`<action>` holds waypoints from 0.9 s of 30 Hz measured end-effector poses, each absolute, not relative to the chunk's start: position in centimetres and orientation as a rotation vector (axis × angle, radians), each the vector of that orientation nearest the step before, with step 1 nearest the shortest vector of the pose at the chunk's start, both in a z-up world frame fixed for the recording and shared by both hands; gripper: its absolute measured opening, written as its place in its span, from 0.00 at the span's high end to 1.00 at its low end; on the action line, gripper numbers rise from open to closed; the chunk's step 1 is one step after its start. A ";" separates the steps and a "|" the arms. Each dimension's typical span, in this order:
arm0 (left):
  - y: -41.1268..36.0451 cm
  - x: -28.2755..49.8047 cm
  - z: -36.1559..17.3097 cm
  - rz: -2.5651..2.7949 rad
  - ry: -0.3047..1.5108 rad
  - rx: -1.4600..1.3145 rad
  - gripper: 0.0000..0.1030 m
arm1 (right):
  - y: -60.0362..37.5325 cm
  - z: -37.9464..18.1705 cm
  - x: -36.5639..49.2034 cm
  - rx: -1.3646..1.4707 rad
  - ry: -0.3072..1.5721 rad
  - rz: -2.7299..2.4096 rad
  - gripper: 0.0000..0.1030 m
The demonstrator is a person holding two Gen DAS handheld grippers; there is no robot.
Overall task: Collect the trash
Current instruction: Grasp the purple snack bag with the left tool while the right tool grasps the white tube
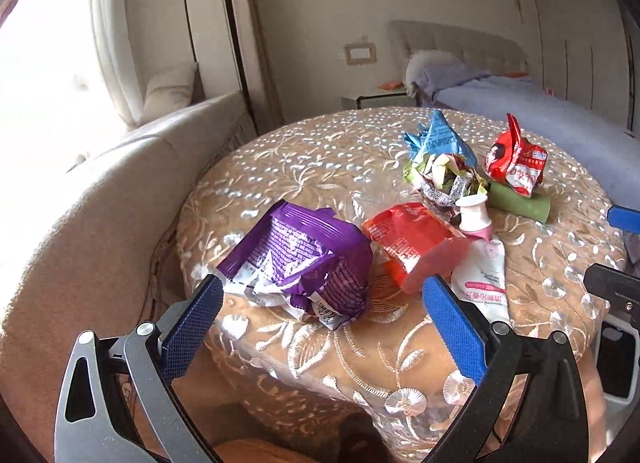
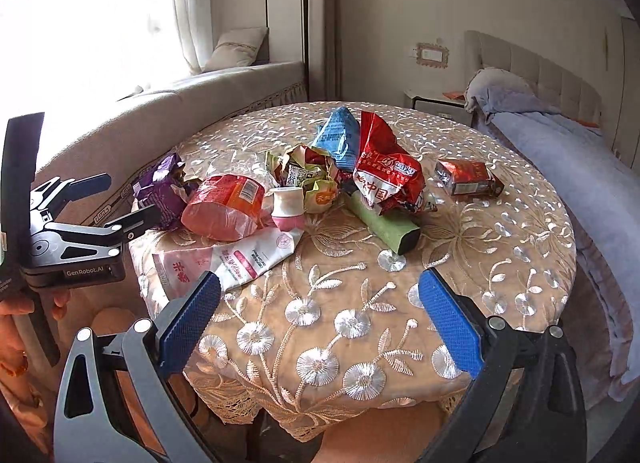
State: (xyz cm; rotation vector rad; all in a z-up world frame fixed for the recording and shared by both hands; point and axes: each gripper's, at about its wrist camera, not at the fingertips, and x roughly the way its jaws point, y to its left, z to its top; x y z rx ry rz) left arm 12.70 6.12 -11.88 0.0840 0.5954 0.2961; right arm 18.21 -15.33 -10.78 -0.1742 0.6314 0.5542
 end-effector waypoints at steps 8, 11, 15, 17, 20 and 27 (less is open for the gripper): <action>9.2 16.0 -13.5 0.266 0.671 0.035 0.05 | -10.7 -13.2 24.7 -0.195 0.792 0.461 0.04; 9.8 16.9 -13.9 0.258 0.692 0.042 0.05 | -9.3 -14.0 25.4 -0.216 0.816 0.467 0.04; 10.5 18.3 -14.2 0.235 0.712 0.039 0.05 | -7.4 -14.5 25.7 -0.235 0.842 0.526 0.13; 10.8 18.8 -14.3 0.224 0.719 0.027 0.05 | -6.8 -14.6 26.0 -0.255 0.845 0.539 0.21; 10.8 19.5 -14.4 0.200 0.718 0.022 0.21 | -6.4 -14.5 25.9 -0.255 0.824 0.567 0.48; 11.3 18.3 -13.9 0.205 0.680 -0.038 0.32 | -9.0 -14.1 25.4 -0.130 0.825 0.593 0.68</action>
